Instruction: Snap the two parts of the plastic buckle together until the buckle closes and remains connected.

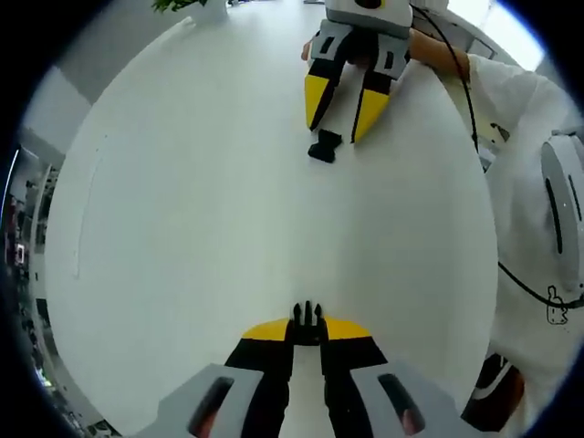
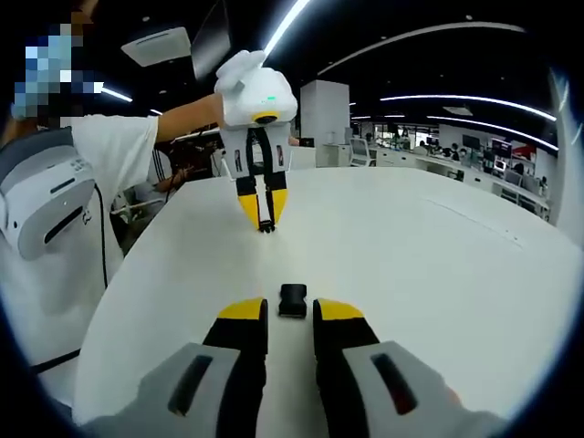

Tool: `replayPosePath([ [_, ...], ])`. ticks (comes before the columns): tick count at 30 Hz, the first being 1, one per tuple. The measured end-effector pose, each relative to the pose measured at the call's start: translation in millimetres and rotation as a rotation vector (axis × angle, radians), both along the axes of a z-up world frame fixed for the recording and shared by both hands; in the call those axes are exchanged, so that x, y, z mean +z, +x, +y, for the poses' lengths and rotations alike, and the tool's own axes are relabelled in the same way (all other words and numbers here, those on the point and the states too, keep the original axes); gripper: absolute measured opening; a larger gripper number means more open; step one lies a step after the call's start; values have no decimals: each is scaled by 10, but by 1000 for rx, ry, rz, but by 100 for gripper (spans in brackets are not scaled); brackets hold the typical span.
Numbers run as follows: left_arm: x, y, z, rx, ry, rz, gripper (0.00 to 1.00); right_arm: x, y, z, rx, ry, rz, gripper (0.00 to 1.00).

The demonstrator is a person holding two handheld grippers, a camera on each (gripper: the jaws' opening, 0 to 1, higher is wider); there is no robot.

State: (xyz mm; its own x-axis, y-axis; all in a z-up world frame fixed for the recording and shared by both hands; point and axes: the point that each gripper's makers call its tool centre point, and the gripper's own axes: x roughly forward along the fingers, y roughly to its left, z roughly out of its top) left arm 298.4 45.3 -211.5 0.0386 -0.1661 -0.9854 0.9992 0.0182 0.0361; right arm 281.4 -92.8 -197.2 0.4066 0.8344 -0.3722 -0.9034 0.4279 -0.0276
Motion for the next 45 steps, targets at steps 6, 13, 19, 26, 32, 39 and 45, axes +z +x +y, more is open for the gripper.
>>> replayPosePath([
  [6, -1, 6, -24, -1, -8, -3, 15, 5, -3, 17, 5, 2, -2, 19],
  [13, 72, 16, -10, 8, -50, -5, 18, 21, -14, 13, 5, 1, -5, 19],
  [19, 104, -12, 36, 17, -115, -18, 21, 0, -14, 19, 2, 4, 3, 19],
  [26, 201, -71, 39, 38, -252, -53, 22, -3, -13, 22, 4, 1, 5, 19],
  [32, 276, -89, 36, 45, -311, -84, 22, -1, 11, 43, 1, 13, 9, 19],
  [39, 311, -59, 40, 80, -448, -120, 25, 3, 11, 36, -2, 20, 12, 19],
  [45, 361, 44, 58, 117, -532, -156, 24, 21, 24, 53, 3, 28, 6, 19],
])
